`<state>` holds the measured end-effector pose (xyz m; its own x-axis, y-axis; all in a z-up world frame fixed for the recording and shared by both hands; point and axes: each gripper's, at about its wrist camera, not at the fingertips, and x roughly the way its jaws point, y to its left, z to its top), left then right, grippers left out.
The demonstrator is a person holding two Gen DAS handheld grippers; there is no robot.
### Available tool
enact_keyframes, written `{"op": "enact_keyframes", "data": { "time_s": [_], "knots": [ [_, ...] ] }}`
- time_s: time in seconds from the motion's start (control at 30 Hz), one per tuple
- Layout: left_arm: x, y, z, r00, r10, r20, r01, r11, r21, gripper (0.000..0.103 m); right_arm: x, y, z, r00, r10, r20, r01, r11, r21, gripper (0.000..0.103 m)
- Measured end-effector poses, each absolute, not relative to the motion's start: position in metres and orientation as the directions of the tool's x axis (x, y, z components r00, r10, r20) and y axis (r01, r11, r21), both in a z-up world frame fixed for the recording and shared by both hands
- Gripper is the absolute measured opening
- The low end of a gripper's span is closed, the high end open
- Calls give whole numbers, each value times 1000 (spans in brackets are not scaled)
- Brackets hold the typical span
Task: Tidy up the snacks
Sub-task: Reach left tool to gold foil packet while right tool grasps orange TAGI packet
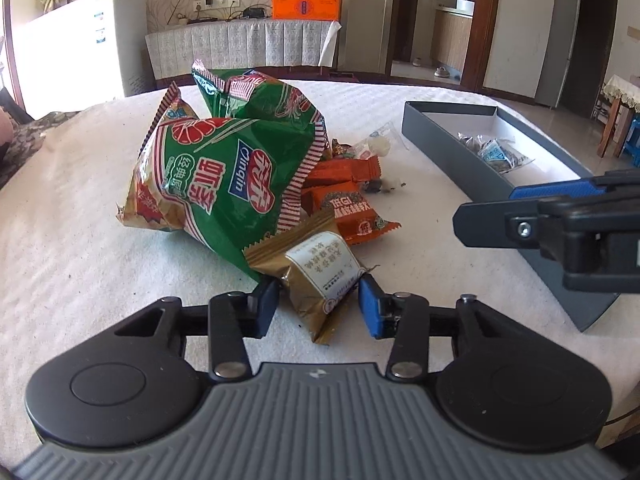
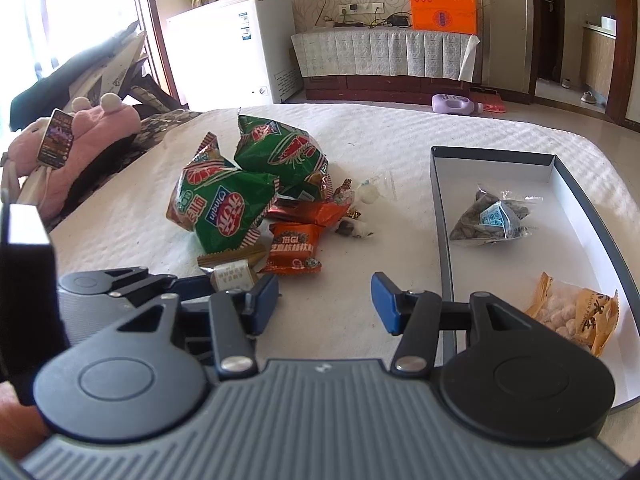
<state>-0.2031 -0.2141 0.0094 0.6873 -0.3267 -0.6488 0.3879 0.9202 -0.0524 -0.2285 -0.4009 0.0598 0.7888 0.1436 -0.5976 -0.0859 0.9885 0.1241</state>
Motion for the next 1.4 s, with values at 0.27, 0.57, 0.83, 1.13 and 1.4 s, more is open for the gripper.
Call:
{"op": "enact_keyframes", "data": {
  "time_s": [0.27,0.57,0.83,1.13,1.4],
  "knots": [
    [-211,-196,15,686,-297,-664,334,940,-75,40,-214,-393,53,778,153,-609,-90,987,133,54],
    [-211,-186,14,683,-266,-681,298,952,-73,40,-183,-368,41,761,153,-631,-93,988,127,55],
    [-209,-189,12,681,-270,-681,304,950,-73,41,-157,-357,27,738,121,-663,-76,992,96,55],
    [-204,-197,7,689,-263,-675,320,947,-42,48,-144,-348,18,715,108,-691,-119,992,32,50],
    [-202,-201,5,699,-261,-666,325,945,-30,48,-161,-359,27,712,125,-691,-122,991,53,49]
  ]
}}
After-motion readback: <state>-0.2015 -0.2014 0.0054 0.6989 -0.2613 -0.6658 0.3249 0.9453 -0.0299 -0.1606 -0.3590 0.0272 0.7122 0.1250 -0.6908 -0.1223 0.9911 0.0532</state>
